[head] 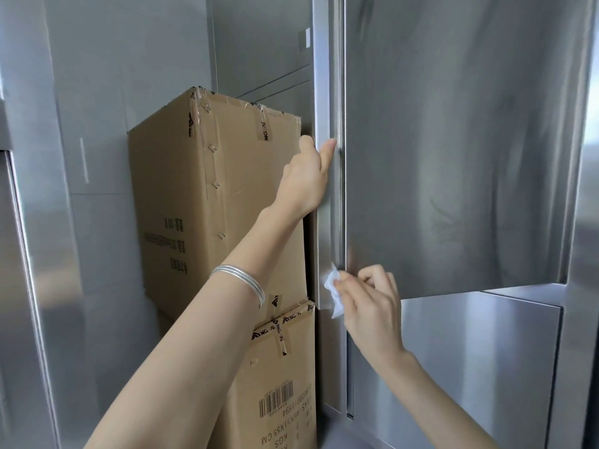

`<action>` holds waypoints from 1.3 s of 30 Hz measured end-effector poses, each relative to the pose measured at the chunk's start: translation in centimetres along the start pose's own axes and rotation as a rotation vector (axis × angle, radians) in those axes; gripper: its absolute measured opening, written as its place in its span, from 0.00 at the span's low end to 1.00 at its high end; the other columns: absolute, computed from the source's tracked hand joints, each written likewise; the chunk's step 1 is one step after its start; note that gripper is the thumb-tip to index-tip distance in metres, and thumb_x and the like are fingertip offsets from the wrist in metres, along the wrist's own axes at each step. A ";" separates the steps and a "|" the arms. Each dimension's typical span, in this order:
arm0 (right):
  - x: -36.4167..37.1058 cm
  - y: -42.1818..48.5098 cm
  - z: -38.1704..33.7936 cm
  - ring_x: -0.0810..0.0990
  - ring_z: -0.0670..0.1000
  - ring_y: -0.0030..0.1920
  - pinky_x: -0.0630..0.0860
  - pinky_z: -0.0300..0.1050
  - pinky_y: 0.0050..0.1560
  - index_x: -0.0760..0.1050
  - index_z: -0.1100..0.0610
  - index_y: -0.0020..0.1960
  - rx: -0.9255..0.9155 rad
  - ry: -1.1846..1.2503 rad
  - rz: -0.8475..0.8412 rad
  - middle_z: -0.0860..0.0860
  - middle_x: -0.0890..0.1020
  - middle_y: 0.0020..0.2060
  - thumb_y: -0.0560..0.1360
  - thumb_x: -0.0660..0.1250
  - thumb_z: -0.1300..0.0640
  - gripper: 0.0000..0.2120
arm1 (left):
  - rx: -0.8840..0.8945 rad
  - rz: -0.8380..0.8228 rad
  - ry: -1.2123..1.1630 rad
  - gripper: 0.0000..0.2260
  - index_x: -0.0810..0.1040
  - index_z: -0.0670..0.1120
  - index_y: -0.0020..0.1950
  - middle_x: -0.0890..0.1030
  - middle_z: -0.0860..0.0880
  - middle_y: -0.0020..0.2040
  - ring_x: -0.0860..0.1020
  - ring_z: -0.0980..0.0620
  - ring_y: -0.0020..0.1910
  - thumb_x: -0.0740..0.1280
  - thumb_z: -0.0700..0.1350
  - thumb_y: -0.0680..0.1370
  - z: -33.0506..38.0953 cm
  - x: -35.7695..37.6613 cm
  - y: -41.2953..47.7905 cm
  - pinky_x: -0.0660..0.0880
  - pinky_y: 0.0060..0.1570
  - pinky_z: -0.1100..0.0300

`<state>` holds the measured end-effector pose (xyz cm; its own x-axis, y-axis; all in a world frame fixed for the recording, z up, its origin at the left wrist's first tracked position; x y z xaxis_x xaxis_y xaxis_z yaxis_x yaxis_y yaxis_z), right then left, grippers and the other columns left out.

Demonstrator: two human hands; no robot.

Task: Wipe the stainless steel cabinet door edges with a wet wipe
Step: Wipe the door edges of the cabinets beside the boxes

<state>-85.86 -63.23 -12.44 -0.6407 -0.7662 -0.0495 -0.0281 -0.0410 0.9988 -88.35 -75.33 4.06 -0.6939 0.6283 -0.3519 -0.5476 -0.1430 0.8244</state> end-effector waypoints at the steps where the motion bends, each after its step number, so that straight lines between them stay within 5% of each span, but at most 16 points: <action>1: 0.3 -0.8 -0.1 0.66 0.50 0.35 0.68 0.47 0.32 0.78 0.60 0.34 -0.015 0.012 -0.040 0.51 0.72 0.28 0.63 0.67 0.71 0.07 | -0.002 0.002 -0.011 0.17 0.53 0.51 0.37 0.71 0.41 0.37 0.68 0.32 0.41 0.50 0.54 0.84 -0.3 0.1 0.2 0.58 0.40 0.51; 3: 0.8 -1.8 -0.1 0.64 0.49 0.35 0.70 0.45 0.30 0.77 0.60 0.32 -0.062 0.045 -0.141 0.52 0.70 0.27 0.60 0.68 0.72 0.08 | -0.008 -0.009 -0.060 0.17 0.54 0.51 0.38 0.68 0.44 0.34 0.67 0.36 0.38 0.50 0.53 0.84 -1.3 0.6 0.5 0.59 0.39 0.51; 6: 1.3 -2.1 1.7 0.68 0.51 0.32 0.68 0.41 0.32 0.79 0.58 0.33 0.007 0.101 -0.301 0.52 0.70 0.31 0.59 0.72 0.74 0.11 | -0.032 -0.022 -0.165 0.16 0.56 0.49 0.38 0.63 0.51 0.32 0.64 0.56 0.30 0.51 0.54 0.84 -3.8 1.9 0.4 0.63 0.32 0.62; 13: 0.6 0.8 11.2 0.77 0.53 0.44 0.76 0.40 0.43 0.80 0.59 0.38 0.272 0.145 -0.260 0.47 0.69 0.39 0.65 0.72 0.72 0.09 | -0.222 -0.114 -0.098 0.12 0.63 0.44 0.46 0.70 0.51 0.36 0.69 0.48 0.36 0.53 0.50 0.84 -14.4 9.7 -4.1 0.59 0.35 0.54; 16: 2.8 1.2 13.7 0.74 0.53 0.55 0.74 0.35 0.46 0.77 0.61 0.38 0.220 0.151 -0.352 0.47 0.75 0.39 0.68 0.70 0.72 0.07 | -0.301 -0.169 -0.050 0.06 0.69 0.43 0.53 0.74 0.50 0.46 0.74 0.46 0.47 0.58 0.45 0.83 -18.1 13.4 -5.3 0.68 0.45 0.56; 18: 4.0 1.4 15.4 0.74 0.54 0.56 0.71 0.38 0.48 0.76 0.61 0.39 0.181 0.138 -0.373 0.49 0.78 0.39 0.69 0.69 0.71 0.07 | -0.337 -0.212 -0.044 0.12 0.70 0.43 0.64 0.74 0.46 0.60 0.75 0.46 0.58 0.60 0.44 0.82 -20.1 15.9 -6.1 0.71 0.59 0.55; 20: 5.1 1.2 17.2 0.77 0.55 0.53 0.72 0.44 0.48 0.76 0.61 0.40 0.177 0.154 -0.387 0.49 0.77 0.42 0.68 0.69 0.72 0.08 | -0.378 -0.243 -0.054 0.20 0.63 0.44 0.74 0.70 0.46 0.69 0.73 0.46 0.65 0.60 0.45 0.82 -21.9 18.1 -7.1 0.69 0.67 0.51; 22: 6.3 0.9 18.8 0.76 0.51 0.44 0.71 0.39 0.45 0.76 0.61 0.41 0.201 0.173 -0.412 0.50 0.75 0.42 0.67 0.68 0.74 0.10 | -0.397 -0.278 -0.065 0.24 0.58 0.45 0.77 0.66 0.46 0.73 0.71 0.46 0.68 0.61 0.44 0.82 -23.4 20.3 -8.1 0.68 0.68 0.48; 28: 9.5 0.8 22.0 0.76 0.55 0.39 0.68 0.38 0.43 0.76 0.63 0.40 0.163 0.153 -0.456 0.54 0.76 0.39 0.64 0.70 0.75 0.10 | -0.406 -0.287 -0.038 0.24 0.61 0.45 0.76 0.67 0.45 0.72 0.71 0.47 0.67 0.62 0.42 0.81 -26.7 25.5 -8.9 0.67 0.67 0.53; 32: 11.7 -1.0 23.0 0.75 0.56 0.40 0.71 0.51 0.43 0.75 0.60 0.41 0.199 0.162 -0.515 0.51 0.75 0.39 0.65 0.68 0.74 0.11 | -0.476 -0.292 0.029 0.26 0.61 0.44 0.75 0.65 0.45 0.72 0.70 0.46 0.68 0.65 0.44 0.80 -28.6 28.4 -8.3 0.68 0.66 0.51; 39: 12.7 -2.1 23.6 0.79 0.56 0.46 0.73 0.56 0.49 0.78 0.61 0.39 0.122 0.147 -0.543 0.51 0.79 0.40 0.62 0.71 0.75 0.11 | -0.494 -0.221 0.035 0.26 0.67 0.42 0.67 0.68 0.46 0.66 0.72 0.46 0.63 0.73 0.47 0.74 -29.9 31.3 -6.9 0.72 0.60 0.51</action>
<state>-112.01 -57.72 -15.04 -0.3965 -0.7377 -0.5465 -0.4167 -0.3858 0.8231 -120.29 -77.57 -25.90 -0.5480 0.6593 -0.5148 -0.8309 -0.3580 0.4260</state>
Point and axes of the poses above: each hand's wrist, its own y-axis towards the middle knuckle, its own x-axis out of the palm, z = x × y, the point moved 8 cm from there along y, towards the middle knuckle
